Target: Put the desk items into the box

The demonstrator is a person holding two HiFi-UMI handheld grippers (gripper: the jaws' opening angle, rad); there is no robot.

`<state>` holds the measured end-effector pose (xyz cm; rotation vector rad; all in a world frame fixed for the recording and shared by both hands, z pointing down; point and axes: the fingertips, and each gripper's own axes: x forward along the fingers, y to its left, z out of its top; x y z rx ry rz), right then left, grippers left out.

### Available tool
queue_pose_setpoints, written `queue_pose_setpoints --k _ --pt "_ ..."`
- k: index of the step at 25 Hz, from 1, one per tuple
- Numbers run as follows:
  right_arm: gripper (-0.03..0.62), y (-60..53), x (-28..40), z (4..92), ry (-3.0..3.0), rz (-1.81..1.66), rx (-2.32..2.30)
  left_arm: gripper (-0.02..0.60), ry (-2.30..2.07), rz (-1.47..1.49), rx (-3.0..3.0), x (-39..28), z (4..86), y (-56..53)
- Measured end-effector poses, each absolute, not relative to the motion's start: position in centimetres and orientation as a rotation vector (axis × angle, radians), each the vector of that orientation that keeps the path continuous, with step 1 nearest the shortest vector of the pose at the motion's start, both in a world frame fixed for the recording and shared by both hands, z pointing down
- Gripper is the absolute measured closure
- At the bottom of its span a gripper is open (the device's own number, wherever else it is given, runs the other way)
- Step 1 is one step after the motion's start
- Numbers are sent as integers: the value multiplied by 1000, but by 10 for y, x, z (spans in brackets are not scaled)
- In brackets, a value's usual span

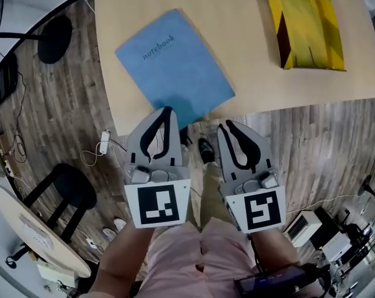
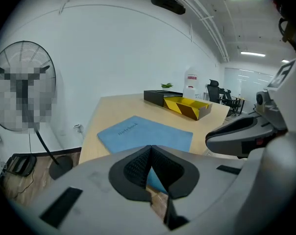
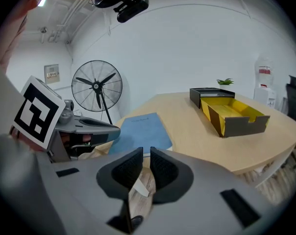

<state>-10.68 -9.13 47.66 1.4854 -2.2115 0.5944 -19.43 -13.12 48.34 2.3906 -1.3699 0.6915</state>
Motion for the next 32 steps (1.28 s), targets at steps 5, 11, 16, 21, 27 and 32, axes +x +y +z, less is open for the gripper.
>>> queue_pose_setpoints --k 5,11,16,21,27,32 --pt "547 -98 -101 490 -2197 620 1489 572 -1345 731 2356 -188 503 -138" --pt "547 -97 -99 498 -2178 639 1493 572 -1327 753 2366 -186 508 -137" --pt "546 -91 -102 500 -2178 648 1489 572 -1325 761 2374 -187 507 -132" --pt "546 -83 -104 501 -2178 656 1490 572 -1322 768 2377 -187 507 -121" --pt "546 -68 -107 501 -2188 658 1488 572 -1330 753 2358 -187 507 -106" --pt "545 -61 -110 503 -2197 634 1458 571 -1341 691 2315 -187 506 -101"
